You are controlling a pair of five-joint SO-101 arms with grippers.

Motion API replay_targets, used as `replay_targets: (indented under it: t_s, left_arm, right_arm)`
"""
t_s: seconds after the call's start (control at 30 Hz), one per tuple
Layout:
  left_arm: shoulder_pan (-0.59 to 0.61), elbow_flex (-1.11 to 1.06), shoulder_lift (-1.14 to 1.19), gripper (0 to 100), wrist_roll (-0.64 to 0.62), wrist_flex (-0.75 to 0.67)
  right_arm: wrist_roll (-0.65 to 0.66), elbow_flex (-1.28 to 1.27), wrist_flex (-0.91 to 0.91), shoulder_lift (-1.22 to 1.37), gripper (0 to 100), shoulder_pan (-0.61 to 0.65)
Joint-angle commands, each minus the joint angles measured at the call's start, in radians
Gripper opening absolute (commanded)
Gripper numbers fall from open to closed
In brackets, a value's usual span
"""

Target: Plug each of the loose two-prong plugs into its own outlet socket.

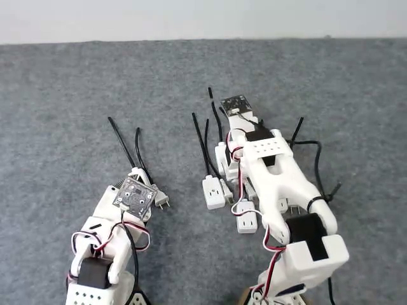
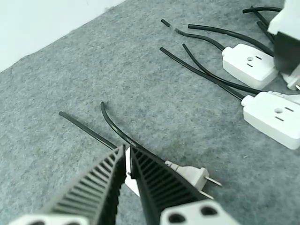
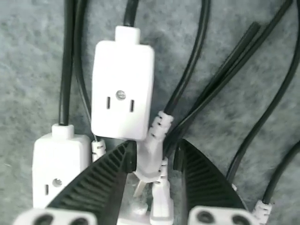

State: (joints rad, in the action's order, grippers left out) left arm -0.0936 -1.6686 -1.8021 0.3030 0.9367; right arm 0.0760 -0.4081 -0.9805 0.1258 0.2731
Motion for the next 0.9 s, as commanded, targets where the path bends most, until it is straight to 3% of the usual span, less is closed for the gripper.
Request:
replay_targets:
  t_s: [0.0,0.17,0.53,0.67,0.87]
  left_arm:
    - [-0.002,0.013,-0.017,2,-0.011,-0.032]
    - [-0.002,0.013,-0.017,2,-0.011,-0.034]
    - [-0.002,0.013,-0.017,2,-0.011,-0.034]
    - [-0.002,0.013,-0.017,2,-0.011,-0.034]
    - [-0.002,0.013,-0.017,2,-0.011,-0.034]
  right_arm:
    - [0.006,0.003,0.005,0.008,13.2,0.038]
    - [0.006,0.006,0.005,0.050,13.3,0.093]
    - [0.008,0.005,0.004,0.050,13.1,0.090]
    - [0.011,0.005,0.004,0.050,0.2,0.090]
    - [0.048,0.006,0.005,0.050,0.9,0.088]
